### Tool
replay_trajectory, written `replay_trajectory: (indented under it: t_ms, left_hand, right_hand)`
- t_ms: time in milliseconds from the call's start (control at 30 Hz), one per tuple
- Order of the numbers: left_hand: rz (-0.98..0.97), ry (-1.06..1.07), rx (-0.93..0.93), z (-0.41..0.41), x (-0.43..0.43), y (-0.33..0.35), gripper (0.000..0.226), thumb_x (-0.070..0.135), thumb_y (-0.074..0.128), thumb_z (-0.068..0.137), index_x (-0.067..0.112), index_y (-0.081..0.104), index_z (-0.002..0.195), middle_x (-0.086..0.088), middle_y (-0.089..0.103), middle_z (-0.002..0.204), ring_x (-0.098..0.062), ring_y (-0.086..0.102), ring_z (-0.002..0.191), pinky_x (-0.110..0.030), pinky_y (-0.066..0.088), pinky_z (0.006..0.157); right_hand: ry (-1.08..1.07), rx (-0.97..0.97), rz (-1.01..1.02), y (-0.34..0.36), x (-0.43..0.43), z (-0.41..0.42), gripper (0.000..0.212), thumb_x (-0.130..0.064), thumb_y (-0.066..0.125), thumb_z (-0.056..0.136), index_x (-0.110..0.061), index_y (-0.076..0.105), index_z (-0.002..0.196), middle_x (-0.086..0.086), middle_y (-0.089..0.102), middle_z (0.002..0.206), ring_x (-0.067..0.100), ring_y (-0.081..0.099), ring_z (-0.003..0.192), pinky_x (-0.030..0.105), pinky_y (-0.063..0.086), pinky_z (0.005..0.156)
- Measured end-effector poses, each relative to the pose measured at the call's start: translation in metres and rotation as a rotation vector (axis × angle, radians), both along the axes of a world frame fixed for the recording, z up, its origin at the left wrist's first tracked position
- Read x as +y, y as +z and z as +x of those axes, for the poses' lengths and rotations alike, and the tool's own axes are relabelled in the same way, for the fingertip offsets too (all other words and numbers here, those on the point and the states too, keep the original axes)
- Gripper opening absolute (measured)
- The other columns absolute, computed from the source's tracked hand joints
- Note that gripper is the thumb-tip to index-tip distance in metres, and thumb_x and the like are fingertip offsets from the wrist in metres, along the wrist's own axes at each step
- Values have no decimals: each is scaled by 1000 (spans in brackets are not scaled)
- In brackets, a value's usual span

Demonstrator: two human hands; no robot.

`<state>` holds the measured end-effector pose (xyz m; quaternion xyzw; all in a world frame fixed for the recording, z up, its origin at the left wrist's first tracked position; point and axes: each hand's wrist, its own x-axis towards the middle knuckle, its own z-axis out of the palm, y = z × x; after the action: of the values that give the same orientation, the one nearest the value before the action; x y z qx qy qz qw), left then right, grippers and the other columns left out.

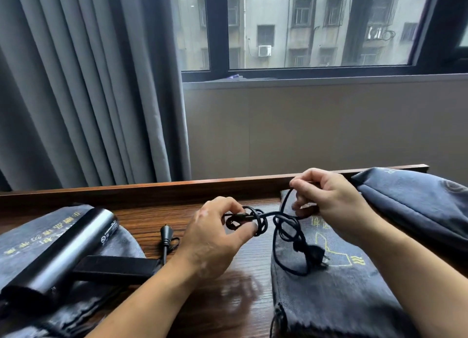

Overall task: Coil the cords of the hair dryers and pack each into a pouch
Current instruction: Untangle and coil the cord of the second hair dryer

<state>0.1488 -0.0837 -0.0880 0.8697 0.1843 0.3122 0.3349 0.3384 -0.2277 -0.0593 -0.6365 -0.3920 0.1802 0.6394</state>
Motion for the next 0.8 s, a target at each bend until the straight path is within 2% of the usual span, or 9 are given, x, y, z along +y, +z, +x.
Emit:
replay_trajectory:
  t_ms: [67, 100, 200, 233, 300, 367, 467, 600, 800]
  left_hand:
    - [-43, -7, -40, 0, 3, -1, 20, 51, 72, 83, 32, 66, 86, 12, 72, 87, -13, 68, 86, -43, 55, 81]
    - [-58, -13, -65, 0, 4, -1, 19, 50, 71, 84, 31, 66, 87, 10, 73, 84, -18, 69, 83, -49, 56, 80]
    - [-59, -9, -109, 0, 2, -1, 23, 55, 67, 85, 33, 64, 92, 6, 72, 84, -22, 69, 80, -50, 56, 76]
    - [-35, 1, -102, 0, 1, -2, 22, 57, 64, 85, 37, 63, 94, 7, 71, 86, -19, 69, 81, -49, 56, 76]
    - [55, 33, -83, 0, -3, -3, 14, 54, 62, 85, 42, 60, 93, 12, 68, 89, -11, 64, 87, -42, 53, 79]
    - [120, 57, -107, 1, -6, -2, 14, 50, 61, 86, 38, 62, 94, 16, 65, 89, -7, 59, 91, -37, 51, 81]
    - [135, 62, -174, 2, -10, 0, 15, 47, 63, 85, 35, 66, 94, 17, 63, 89, -5, 59, 89, -31, 50, 78]
    - [168, 48, -231, 3, -12, 0, 11, 36, 74, 90, 34, 66, 96, 14, 66, 89, -5, 62, 89, -24, 48, 75]
    - [181, 87, -326, 5, -17, 1, 7, 23, 67, 97, 26, 65, 91, 7, 66, 68, -11, 61, 61, -29, 48, 57]
  right_hand:
    - [-54, 125, 27, 1, 1, 1, 12, -13, 59, 100, -8, 61, 89, 7, 63, 63, 23, 64, 65, 32, 57, 57]
    - [-106, 60, -14, -2, 2, 3, 13, -17, 62, 100, -12, 63, 87, 6, 66, 66, 22, 65, 66, 35, 58, 60]
    - [-328, -562, -275, -10, 1, 6, 10, -28, 72, 90, -26, 72, 80, -8, 71, 83, 11, 65, 79, 28, 53, 80]
    - [-359, -730, -234, -8, 1, 0, 6, -29, 73, 88, -30, 74, 83, -13, 69, 94, 5, 63, 87, 20, 48, 86]
    - [-287, -859, -59, 0, 2, -18, 8, -32, 69, 89, -30, 76, 91, -17, 67, 107, -1, 62, 100, 13, 42, 93]
    - [-160, -907, -12, 5, 3, -36, 23, -48, 62, 88, -29, 74, 94, -18, 69, 104, 1, 62, 102, 22, 45, 94]
    - [-110, -1005, -164, 3, 6, -46, 51, -79, 62, 73, -35, 68, 97, -23, 66, 95, 1, 59, 99, 31, 43, 96]
    - [-75, -944, -183, 1, 9, -47, 41, -64, 69, 68, -38, 69, 100, -25, 66, 89, 1, 59, 98, 31, 46, 93]
    - [-151, -833, -239, 6, 7, -43, 44, -54, 49, 66, -33, 74, 95, -20, 68, 85, 1, 61, 88, 24, 48, 85]
